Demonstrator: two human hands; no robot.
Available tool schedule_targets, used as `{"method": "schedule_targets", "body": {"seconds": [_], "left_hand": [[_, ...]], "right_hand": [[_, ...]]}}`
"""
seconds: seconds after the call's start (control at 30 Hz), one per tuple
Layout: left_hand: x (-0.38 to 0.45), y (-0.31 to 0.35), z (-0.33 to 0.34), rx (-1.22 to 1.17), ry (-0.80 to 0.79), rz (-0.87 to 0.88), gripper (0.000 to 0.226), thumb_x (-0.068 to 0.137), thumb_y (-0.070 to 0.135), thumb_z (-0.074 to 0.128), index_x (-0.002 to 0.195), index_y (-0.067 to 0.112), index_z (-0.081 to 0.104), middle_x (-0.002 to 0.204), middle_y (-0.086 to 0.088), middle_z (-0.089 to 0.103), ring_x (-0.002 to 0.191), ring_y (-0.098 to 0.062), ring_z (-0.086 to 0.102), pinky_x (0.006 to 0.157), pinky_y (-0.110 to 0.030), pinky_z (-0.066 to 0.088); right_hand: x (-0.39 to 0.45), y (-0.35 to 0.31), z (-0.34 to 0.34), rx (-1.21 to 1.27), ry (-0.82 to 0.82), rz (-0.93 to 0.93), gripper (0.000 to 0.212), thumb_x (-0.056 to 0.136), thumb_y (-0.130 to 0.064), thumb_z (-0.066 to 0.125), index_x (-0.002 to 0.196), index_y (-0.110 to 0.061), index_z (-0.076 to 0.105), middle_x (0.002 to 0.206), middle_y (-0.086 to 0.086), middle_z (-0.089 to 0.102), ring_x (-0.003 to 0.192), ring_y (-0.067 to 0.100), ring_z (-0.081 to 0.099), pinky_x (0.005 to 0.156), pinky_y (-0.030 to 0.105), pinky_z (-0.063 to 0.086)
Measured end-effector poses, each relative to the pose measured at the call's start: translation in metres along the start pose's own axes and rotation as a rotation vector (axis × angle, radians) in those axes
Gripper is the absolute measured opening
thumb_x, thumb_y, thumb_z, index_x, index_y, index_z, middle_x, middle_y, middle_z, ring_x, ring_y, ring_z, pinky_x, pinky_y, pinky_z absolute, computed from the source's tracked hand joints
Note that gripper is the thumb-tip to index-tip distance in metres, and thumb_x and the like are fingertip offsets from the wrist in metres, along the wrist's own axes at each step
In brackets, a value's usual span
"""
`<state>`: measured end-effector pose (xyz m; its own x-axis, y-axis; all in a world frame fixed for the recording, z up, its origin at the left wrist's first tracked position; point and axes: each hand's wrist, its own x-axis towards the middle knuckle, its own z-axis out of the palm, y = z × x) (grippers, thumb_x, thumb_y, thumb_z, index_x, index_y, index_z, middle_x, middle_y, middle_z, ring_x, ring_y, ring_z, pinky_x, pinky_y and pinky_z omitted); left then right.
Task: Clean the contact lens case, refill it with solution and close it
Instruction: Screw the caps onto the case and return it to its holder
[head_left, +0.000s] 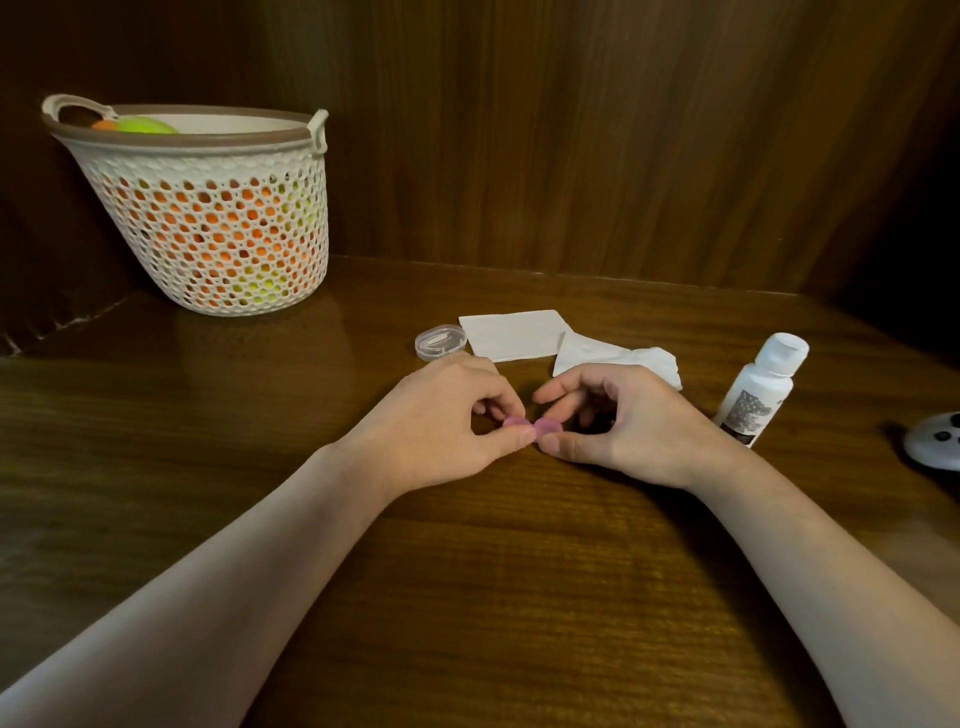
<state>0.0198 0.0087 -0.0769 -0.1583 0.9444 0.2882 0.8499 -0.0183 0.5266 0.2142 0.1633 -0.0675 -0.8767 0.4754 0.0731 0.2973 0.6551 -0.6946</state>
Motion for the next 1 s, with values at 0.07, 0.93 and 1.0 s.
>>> {"method": "schedule_targets", "body": {"seconds": [0.07, 0.93, 1.0], "left_hand": [[0.001, -0.004, -0.003, 0.063, 0.093, -0.003, 0.046, 0.091, 0.072, 0.055, 0.116, 0.04, 0.075, 0.109, 0.024, 0.064, 0.102, 0.003, 0.06, 0.08, -0.02, 0.049], [0.011, 0.001, -0.007, -0.354, 0.221, -0.156, 0.036, 0.1, 0.026, 0.075, 0.135, 0.033, 0.07, 0.134, 0.016, 0.068, 0.12, -0.005, 0.066, 0.101, -0.035, 0.061], [0.009, 0.008, -0.004, -0.444, 0.201, -0.139, 0.036, 0.101, 0.023, 0.073, 0.136, 0.027, 0.071, 0.13, 0.014, 0.072, 0.119, -0.005, 0.069, 0.102, -0.034, 0.061]], "right_hand": [[0.001, 0.0, 0.0, -0.001, 0.004, -0.017, 0.035, 0.086, -0.042, 0.089, 0.118, -0.041, 0.073, 0.102, -0.026, 0.079, 0.102, -0.006, 0.069, 0.089, 0.026, 0.05], [0.007, -0.02, 0.016, -0.022, 0.404, -0.216, 0.04, 0.098, -0.029, 0.076, 0.134, -0.044, 0.065, 0.133, -0.025, 0.064, 0.116, -0.004, 0.063, 0.093, 0.017, 0.055], [0.006, -0.021, 0.015, -0.02, 0.403, -0.259, 0.037, 0.099, -0.025, 0.075, 0.135, -0.036, 0.07, 0.135, -0.021, 0.067, 0.122, -0.001, 0.063, 0.101, 0.02, 0.055]]}}
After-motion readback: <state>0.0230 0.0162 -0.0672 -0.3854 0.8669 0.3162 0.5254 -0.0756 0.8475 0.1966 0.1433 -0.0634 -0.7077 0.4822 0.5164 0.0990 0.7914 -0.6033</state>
